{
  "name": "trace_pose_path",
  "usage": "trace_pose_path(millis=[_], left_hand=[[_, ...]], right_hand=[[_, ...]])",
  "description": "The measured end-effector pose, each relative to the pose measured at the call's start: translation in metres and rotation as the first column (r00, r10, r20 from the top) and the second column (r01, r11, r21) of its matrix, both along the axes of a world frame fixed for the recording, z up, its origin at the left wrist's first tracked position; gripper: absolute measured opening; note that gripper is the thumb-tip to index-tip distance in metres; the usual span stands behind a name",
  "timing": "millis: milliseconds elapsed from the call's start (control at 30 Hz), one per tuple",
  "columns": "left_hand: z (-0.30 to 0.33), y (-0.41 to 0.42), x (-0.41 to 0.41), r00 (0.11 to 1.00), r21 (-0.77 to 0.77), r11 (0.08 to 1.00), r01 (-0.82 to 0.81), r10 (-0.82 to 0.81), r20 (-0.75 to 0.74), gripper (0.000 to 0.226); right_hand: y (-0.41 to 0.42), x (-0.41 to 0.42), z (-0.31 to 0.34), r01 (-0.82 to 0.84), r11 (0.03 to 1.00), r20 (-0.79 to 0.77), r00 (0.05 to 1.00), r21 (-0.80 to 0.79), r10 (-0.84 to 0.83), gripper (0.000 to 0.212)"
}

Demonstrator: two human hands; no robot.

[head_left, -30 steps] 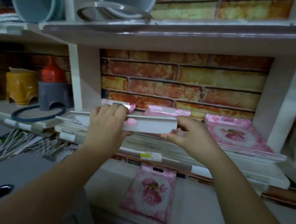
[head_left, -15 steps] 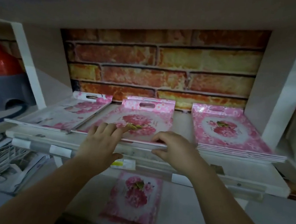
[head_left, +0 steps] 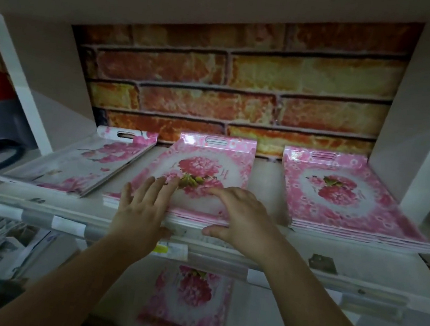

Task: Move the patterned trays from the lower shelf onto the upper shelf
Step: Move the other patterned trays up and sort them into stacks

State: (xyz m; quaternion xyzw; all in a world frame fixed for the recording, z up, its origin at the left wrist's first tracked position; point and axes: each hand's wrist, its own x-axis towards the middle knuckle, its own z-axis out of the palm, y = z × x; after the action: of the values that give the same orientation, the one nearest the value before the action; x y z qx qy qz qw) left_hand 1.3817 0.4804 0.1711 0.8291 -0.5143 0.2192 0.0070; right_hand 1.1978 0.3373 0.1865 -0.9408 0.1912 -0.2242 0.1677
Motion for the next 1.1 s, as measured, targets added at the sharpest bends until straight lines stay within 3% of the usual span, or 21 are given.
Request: trace_pose_path(millis=[133, 367, 533, 700, 833, 900, 1000, 1100], left_hand=[[-0.009, -0.001, 0.005, 0.996, -0.086, 0.996, 0.039, -0.045, -0.073, 0.094], [-0.053, 0.021, -0.007, 0.986, -0.295, 0.943, 0.153, -0.128, 0.103, 0.067], [-0.120, 0.071, -0.009, 0.994, -0.100, 0.989, 0.113, -0.112, 0.015, 0.061], [-0.151, 0.099, -0.011, 0.991, 0.109, 0.994, -0.018, 0.032, -0.133, 0.058], [-0.172, 0.102, -0.009, 0.960, 0.291, 0.946, -0.139, 0.201, -0.193, 0.069], [-0.188, 0.102, -0.008, 0.949, 0.397, 0.900, -0.178, 0.264, -0.174, 0.070], [-0.208, 0.102, -0.010, 0.930, 0.491, 0.849, -0.196, 0.320, -0.181, 0.068], [-0.222, 0.101, -0.012, 0.912, 0.574, 0.799, -0.182, 0.355, -0.206, 0.069]], right_hand=[[0.001, 0.003, -0.001, -0.007, 0.997, 0.005, 1.000, -0.078, 0.008, 0.073], [0.044, 0.026, 0.004, -0.115, 0.928, 0.141, 0.974, -0.355, 0.175, 0.041], [0.080, 0.047, -0.031, -0.225, 0.877, 0.199, 0.922, -0.426, 0.333, 0.025], [0.091, 0.056, -0.102, -0.382, 0.870, 0.011, 0.914, -0.311, 0.406, 0.018], [0.082, 0.067, -0.166, -0.422, 0.897, -0.243, 0.891, -0.131, 0.384, 0.039], [0.075, 0.075, -0.201, -0.417, 0.908, -0.328, 0.865, -0.046, 0.381, 0.044], [0.061, 0.088, -0.257, -0.373, 0.926, -0.418, 0.834, 0.057, 0.361, 0.027], [0.051, 0.098, -0.310, -0.275, 0.942, -0.508, 0.793, 0.193, 0.336, 0.039]])
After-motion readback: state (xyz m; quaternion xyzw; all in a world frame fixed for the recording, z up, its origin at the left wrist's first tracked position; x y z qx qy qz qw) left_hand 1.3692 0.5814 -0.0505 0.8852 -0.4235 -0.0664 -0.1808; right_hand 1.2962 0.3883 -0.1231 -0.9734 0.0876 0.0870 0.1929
